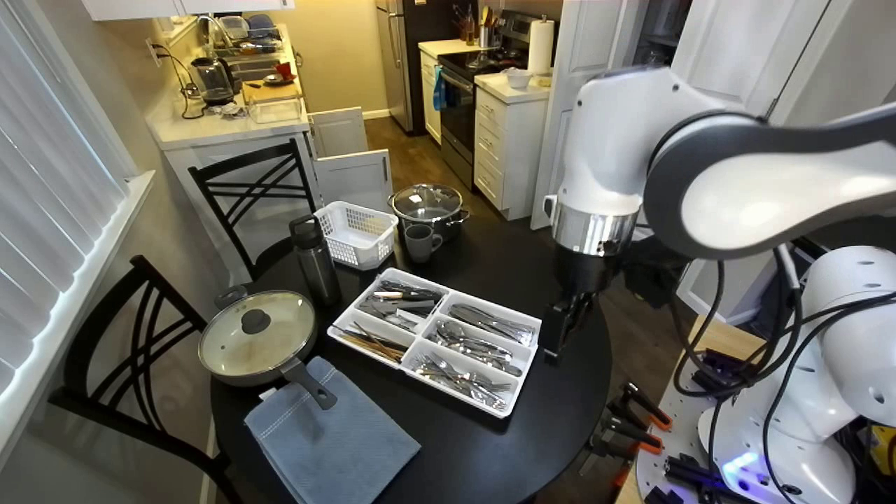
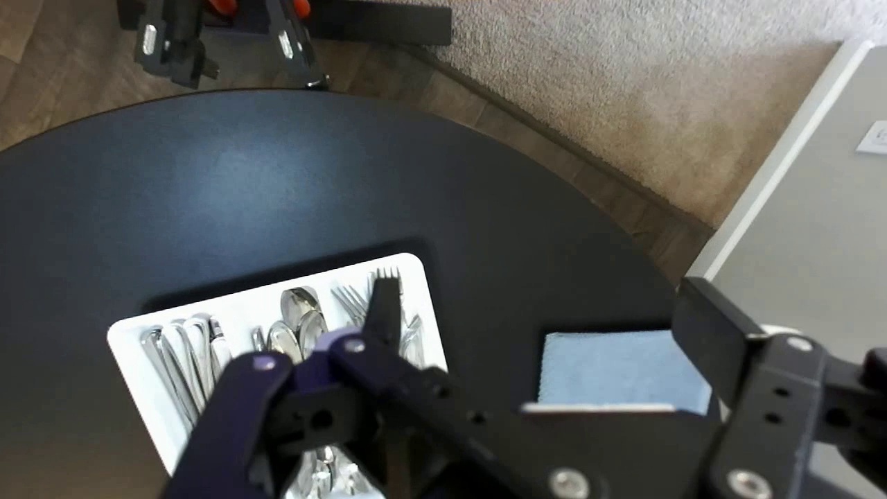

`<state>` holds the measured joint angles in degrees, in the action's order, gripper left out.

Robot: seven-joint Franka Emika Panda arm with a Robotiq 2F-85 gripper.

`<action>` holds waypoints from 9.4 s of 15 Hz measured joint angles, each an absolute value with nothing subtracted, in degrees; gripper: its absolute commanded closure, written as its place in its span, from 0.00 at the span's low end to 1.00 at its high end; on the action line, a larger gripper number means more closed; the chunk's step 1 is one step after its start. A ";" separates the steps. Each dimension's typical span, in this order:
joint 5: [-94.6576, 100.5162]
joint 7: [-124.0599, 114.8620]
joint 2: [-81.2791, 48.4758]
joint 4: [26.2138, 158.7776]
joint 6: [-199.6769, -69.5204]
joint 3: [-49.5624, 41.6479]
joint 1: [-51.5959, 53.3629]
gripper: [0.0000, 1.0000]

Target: Remove one fork, spoon and knife from the rack

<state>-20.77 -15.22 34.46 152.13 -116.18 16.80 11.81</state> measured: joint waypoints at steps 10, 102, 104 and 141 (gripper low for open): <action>-11.78 -14.86 12.30 159.10 -151.79 14.94 7.28 0.00; -4.19 -12.76 -33.83 124.50 -150.30 4.82 15.92 0.49; -4.16 -12.76 -33.91 124.50 -150.30 4.77 15.92 0.37; -3.80 -12.84 -27.09 123.86 -149.84 3.82 14.83 0.98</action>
<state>-3.80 -12.84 -27.09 123.86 -149.84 3.82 14.83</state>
